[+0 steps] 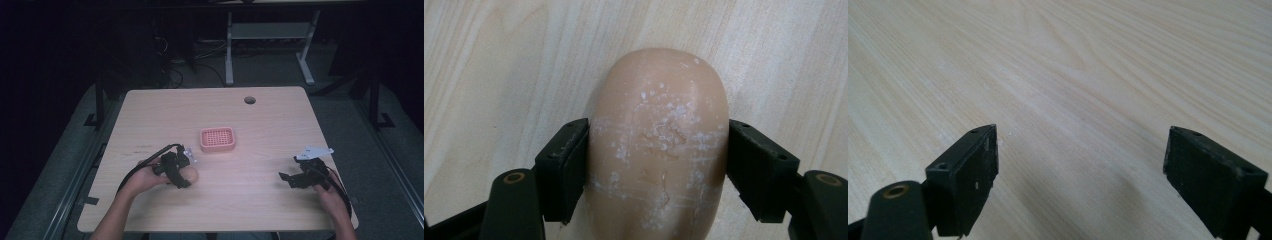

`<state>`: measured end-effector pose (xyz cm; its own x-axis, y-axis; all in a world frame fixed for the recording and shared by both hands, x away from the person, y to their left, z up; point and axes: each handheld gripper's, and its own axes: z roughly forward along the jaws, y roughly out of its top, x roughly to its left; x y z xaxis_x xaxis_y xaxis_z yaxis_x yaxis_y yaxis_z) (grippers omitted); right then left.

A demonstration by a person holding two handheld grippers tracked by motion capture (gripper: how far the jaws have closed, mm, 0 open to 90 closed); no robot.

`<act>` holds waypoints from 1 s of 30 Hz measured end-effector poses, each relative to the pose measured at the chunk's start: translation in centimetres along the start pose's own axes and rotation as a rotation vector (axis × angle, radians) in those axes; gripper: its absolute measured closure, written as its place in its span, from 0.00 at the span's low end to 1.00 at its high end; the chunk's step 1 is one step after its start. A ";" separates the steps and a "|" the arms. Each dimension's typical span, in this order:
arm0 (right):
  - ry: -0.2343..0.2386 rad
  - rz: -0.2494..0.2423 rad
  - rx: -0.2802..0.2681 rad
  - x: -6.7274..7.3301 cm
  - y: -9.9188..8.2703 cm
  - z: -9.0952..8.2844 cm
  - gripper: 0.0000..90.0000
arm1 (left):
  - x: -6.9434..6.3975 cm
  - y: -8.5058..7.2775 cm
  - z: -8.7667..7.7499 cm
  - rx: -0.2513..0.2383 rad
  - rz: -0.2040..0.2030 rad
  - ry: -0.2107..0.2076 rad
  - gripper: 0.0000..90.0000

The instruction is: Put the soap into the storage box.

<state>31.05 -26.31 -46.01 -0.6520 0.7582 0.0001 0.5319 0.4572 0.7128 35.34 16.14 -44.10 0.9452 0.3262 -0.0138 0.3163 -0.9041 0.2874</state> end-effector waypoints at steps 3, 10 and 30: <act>-0.001 0.001 -0.002 0.0 0.0 0.0 0.15 | 0.0 0.1 0.0 0.005 0.004 -0.002 0.35; -0.003 0.006 -0.005 -0.1 0.0 -0.1 0.15 | -0.2 0.5 -0.2 0.000 0.015 -0.005 0.35; 0.006 0.018 -0.007 -0.1 0.0 0.1 0.15 | 1.3 3.2 -1.9 -0.006 0.040 -0.010 0.35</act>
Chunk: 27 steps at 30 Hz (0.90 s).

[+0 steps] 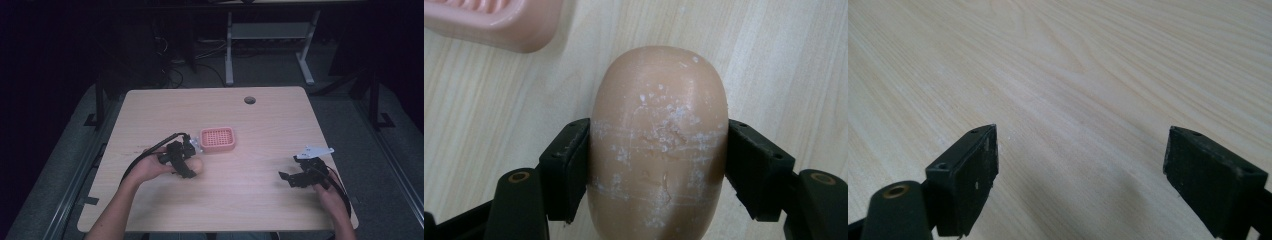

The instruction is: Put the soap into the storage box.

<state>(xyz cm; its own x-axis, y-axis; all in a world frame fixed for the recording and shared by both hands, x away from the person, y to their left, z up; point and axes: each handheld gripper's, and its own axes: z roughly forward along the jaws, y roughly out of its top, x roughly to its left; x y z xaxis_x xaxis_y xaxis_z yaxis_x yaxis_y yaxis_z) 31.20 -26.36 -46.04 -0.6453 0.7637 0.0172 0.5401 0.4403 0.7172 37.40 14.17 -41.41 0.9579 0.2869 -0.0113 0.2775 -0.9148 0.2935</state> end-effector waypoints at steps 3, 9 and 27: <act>0.000 0.000 0.006 0.1 0.0 0.1 0.15 | 0.2 0.4 0.0 0.004 0.007 -0.001 0.35; 0.005 -0.004 0.005 0.2 0.1 0.2 0.15 | 0.7 1.3 0.1 0.006 0.014 -0.004 0.35; 0.003 0.004 -0.001 0.0 0.1 0.1 0.15 | 1.6 3.2 -0.5 0.012 0.039 -0.001 0.35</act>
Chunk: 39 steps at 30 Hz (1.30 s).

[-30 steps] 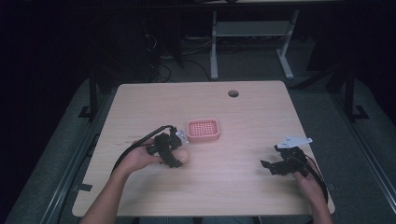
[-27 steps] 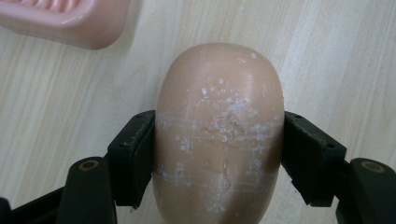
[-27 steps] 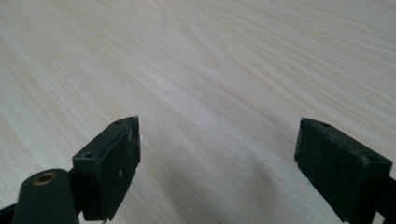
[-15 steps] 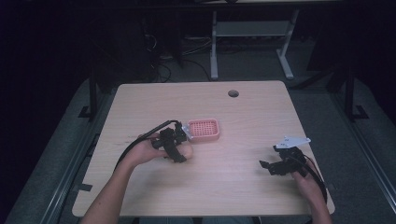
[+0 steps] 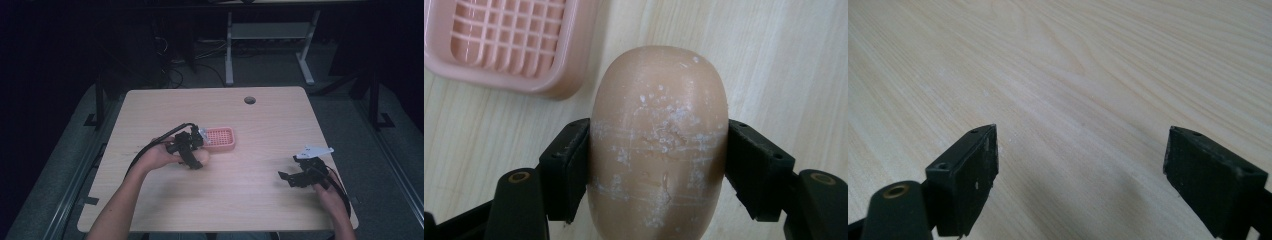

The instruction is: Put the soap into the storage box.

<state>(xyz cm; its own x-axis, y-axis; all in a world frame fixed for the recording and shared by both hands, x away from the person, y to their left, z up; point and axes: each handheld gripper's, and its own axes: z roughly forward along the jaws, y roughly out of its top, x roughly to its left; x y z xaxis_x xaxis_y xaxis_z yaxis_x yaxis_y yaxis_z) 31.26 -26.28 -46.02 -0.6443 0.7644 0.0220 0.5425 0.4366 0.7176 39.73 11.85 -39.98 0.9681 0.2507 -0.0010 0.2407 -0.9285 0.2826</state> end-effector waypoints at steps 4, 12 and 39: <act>-0.001 -0.010 -0.003 0.0 0.0 0.0 0.15 | 0.4 0.5 -0.1 0.003 0.000 0.003 0.35; 0.000 0.002 -0.007 -0.1 0.0 -0.1 0.15 | 1.1 1.6 -0.4 0.002 0.011 0.010 0.35; -0.010 0.010 -0.023 -0.4 0.0 -0.3 0.15 | 3.3 5.2 -0.5 0.009 0.031 0.004 0.35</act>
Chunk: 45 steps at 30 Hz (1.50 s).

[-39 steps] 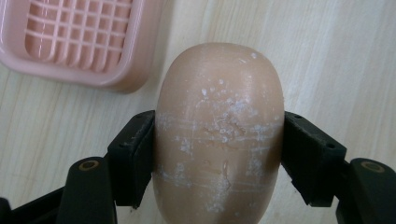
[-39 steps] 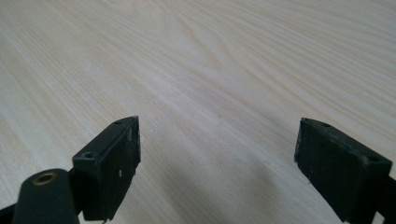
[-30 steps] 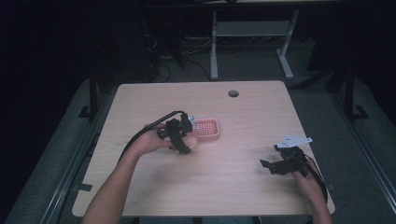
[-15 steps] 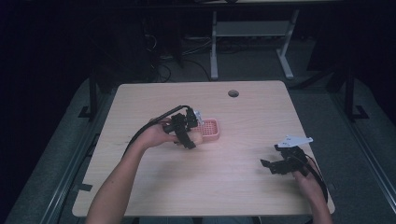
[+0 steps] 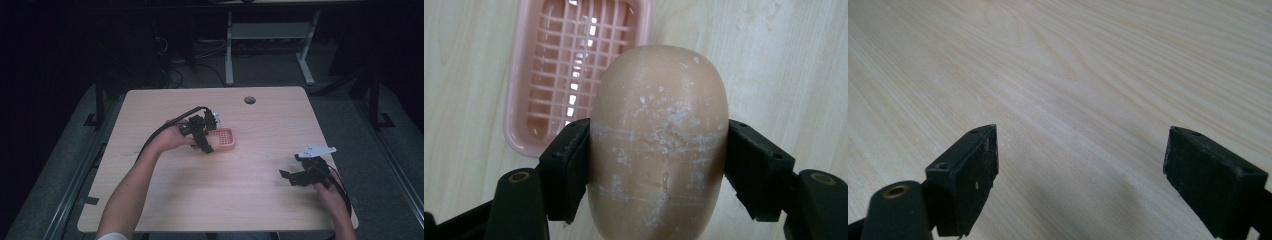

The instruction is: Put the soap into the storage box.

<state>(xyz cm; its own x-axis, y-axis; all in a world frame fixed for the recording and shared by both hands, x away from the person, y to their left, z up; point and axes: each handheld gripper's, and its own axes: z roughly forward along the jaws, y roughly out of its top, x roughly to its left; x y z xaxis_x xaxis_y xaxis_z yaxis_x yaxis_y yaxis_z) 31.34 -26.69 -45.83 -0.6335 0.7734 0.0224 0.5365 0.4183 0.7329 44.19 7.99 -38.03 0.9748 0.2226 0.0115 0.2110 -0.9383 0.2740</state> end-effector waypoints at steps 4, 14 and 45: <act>-0.001 -0.001 0.002 -0.1 0.0 0.0 0.15 | 0.4 0.5 0.1 0.007 0.005 0.003 0.35; -0.002 0.005 0.000 0.0 0.0 -0.1 0.15 | 1.7 1.7 0.5 0.011 -0.001 0.004 0.35; 0.006 0.000 0.003 -0.2 0.0 0.0 0.15 | 4.7 3.8 3.2 0.046 -0.035 -0.023 0.35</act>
<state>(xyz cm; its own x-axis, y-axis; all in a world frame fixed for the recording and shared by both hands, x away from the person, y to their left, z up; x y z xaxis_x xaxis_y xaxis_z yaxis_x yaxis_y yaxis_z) 31.41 -26.84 -45.87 -0.6367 0.7706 0.0261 0.5380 0.4197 0.7311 49.82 4.59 -40.00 0.9680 0.2500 -0.0201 0.2479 -0.9413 0.2291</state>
